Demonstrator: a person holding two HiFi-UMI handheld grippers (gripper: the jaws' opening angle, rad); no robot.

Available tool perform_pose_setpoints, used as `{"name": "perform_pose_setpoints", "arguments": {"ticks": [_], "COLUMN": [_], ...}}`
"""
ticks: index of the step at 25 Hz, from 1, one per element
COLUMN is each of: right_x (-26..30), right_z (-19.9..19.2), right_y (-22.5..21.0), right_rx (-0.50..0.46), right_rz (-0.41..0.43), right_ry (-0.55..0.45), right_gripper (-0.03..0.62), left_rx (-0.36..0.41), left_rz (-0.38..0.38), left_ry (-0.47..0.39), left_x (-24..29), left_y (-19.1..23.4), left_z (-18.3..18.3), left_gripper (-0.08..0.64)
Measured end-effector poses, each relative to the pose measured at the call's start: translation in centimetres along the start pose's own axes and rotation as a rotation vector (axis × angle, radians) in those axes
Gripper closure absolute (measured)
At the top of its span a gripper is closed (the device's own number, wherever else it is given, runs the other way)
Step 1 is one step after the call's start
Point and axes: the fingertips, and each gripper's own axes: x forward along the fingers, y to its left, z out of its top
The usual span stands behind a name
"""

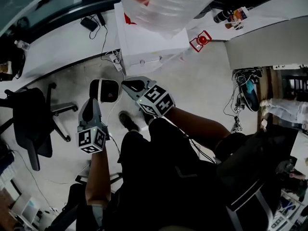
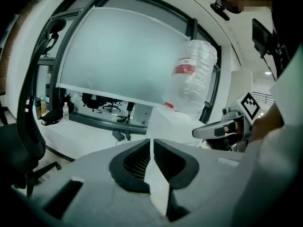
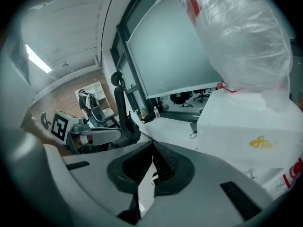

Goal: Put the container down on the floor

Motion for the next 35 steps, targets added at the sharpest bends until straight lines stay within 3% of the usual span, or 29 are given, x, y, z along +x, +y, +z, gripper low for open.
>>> {"name": "perform_pose_setpoints", "arguments": {"ticks": [4,11,17,27,35], "right_x": [-2.4,-5.0,-6.4,-8.7,-9.8], "right_z": [2.8,5.9,7.7,12.3,14.3], "right_y": [0.4,1.2,1.5,3.1,3.7], "right_rx": [-0.009,-0.022,-0.041,-0.058,-0.092], "right_rz": [-0.003,-0.011,-0.027,-0.02,-0.018], "right_ry": [-0.045,-0.091,-0.123,-0.222,-0.246], "right_gripper": [0.588,0.588,0.588,0.588,0.588], "left_rx": [0.004,-0.041,-0.022,-0.022,0.032], "left_rz": [-0.043,-0.047,-0.067,-0.004,-0.023], "left_ry": [-0.066,-0.068,-0.041,-0.095,-0.114], "left_x": [-1.2,-2.6,-3.8,-5.7,-5.6], "left_y": [-2.8,-4.8,-6.8,-6.2,-7.5], "left_z": [3.5,6.9,8.1,11.7,14.1], "left_gripper": [0.542,0.548,0.549,0.549,0.549]}}
